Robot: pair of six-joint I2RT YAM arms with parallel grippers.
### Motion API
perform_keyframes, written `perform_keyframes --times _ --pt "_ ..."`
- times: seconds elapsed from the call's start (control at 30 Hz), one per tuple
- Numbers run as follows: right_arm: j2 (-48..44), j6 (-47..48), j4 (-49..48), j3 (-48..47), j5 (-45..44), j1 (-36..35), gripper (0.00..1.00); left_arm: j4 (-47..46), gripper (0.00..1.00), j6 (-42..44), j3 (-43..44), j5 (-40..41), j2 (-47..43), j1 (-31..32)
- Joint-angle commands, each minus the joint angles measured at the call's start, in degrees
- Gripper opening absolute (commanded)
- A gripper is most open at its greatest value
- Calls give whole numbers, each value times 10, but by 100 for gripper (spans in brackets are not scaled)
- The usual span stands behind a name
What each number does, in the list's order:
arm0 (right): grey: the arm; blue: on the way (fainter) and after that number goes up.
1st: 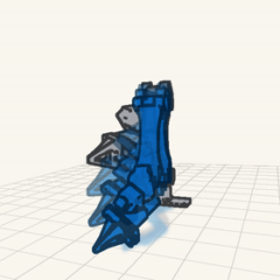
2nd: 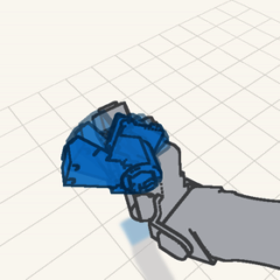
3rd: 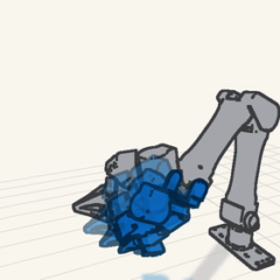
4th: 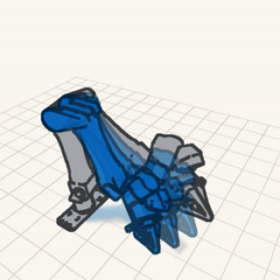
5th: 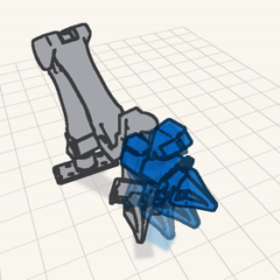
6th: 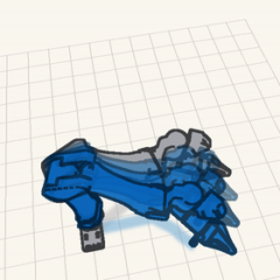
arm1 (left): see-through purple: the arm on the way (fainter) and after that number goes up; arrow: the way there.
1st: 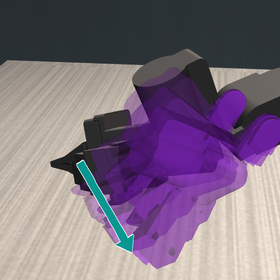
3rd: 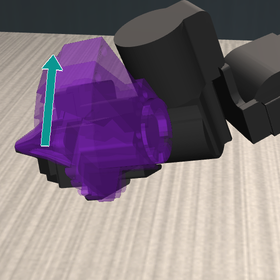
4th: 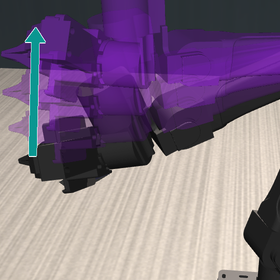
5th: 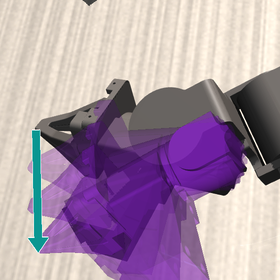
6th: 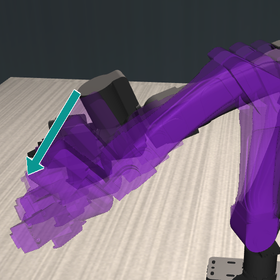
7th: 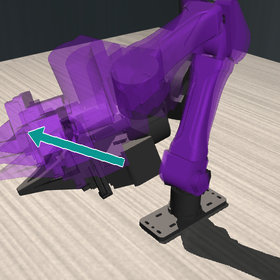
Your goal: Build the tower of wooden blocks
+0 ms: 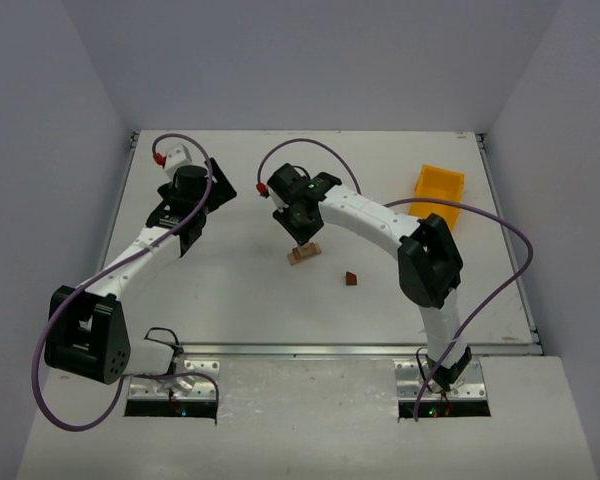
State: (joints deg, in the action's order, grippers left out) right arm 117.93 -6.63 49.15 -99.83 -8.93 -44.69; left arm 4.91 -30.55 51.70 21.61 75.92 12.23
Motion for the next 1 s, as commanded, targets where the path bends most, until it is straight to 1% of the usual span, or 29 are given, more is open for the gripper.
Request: perform_keyframes --times 0.0,0.33,0.97 --pt "0 -1 -15 -18 0 6 12 -28 100 -7 2 -4 0 -9" --pt "1 -1 -17 -12 8 7 13 -29 100 -6 2 -6 0 -9" --pt "13 -2 -17 -14 11 10 18 -28 100 -6 2 -6 3 -10"
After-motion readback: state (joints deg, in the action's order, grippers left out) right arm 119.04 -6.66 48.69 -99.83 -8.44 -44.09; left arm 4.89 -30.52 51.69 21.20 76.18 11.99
